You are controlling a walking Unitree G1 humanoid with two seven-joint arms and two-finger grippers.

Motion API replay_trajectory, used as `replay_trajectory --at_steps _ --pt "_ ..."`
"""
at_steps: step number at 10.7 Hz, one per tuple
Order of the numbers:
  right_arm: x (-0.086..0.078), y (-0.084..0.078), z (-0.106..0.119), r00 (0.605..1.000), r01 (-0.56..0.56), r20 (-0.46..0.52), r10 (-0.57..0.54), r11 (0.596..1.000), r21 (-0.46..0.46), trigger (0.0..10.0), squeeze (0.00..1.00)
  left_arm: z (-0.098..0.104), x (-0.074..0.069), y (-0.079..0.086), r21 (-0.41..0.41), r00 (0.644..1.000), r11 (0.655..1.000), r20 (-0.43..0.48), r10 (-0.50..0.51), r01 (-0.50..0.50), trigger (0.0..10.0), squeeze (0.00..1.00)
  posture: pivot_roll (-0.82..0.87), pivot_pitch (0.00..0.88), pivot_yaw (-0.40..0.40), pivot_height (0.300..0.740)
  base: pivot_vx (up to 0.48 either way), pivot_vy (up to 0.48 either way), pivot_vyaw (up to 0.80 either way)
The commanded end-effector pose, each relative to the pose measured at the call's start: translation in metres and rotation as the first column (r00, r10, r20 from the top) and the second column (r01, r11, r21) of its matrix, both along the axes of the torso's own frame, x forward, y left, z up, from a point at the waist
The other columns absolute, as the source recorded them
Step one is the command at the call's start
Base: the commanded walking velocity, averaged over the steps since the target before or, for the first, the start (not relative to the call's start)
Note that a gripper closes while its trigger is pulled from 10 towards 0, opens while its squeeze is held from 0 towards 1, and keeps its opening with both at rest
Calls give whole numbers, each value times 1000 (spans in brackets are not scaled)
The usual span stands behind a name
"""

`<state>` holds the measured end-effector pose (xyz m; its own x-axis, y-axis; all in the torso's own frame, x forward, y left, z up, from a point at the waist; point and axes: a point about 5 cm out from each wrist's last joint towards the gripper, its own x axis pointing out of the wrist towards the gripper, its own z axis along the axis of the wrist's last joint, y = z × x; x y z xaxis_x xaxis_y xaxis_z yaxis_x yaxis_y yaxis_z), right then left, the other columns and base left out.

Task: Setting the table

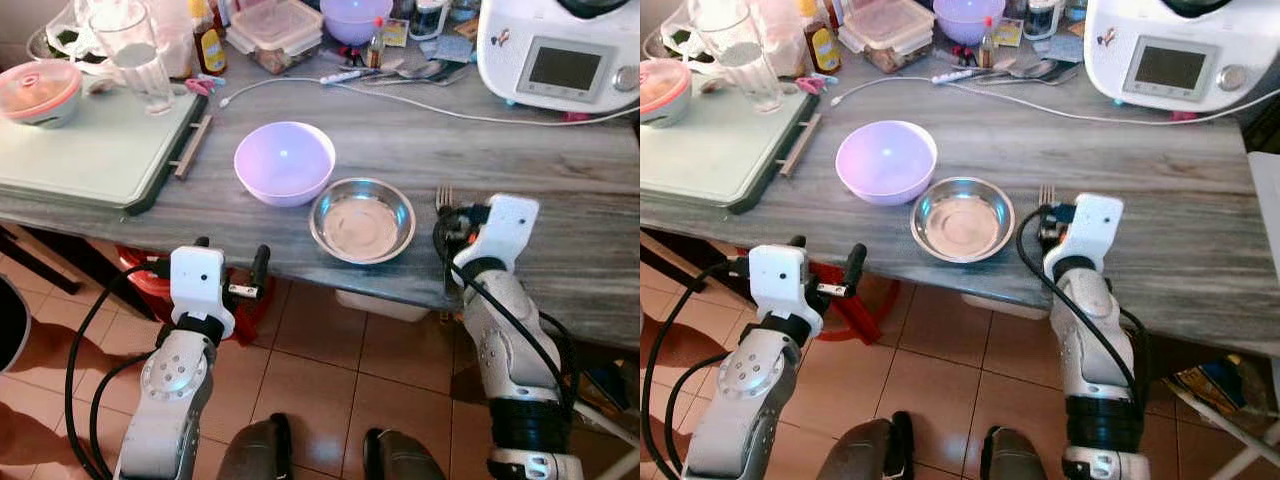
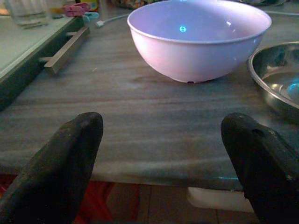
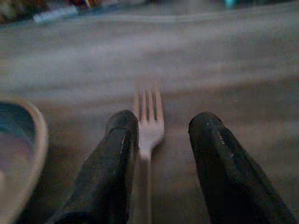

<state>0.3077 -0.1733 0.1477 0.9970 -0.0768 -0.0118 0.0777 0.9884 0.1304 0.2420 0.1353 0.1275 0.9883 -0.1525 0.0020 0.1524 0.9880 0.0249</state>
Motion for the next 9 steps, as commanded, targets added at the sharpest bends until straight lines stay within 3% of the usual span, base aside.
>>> replay_trajectory --at_steps 1,3,5,7,9 --pt "-2 3 6 999 -20 43 20 1000 -1 10000 0 -3 -1 1 6 1000 1000 -8 3 -3 10000 0 25 175 63 740 0 0 0" --pt "-3 4 9 997 -28 74 29 999 -18 10000 0 -3 -1 1 6 1000 1000 -6 6 -6 10000 0 27 175 61 740 0 0 0" --pt "-9 -16 12 993 97 88 -85 985 -143 10000 0 -3 -2 1 4 1000 1000 -8 8 -8 10000 0 22 183 62 740 0 0 0" --pt "-9 -31 0 987 157 10 -158 971 -180 10000 0 -3 -3 2 2 1000 1000 -11 4 -4 10000 0 22 193 67 740 0 0 0" --pt "-6 -35 -6 985 150 -49 -163 969 -198 10000 0 -2 -4 3 5 1000 1000 -14 1 -1 10000 0 28 207 73 740 0 0 0"
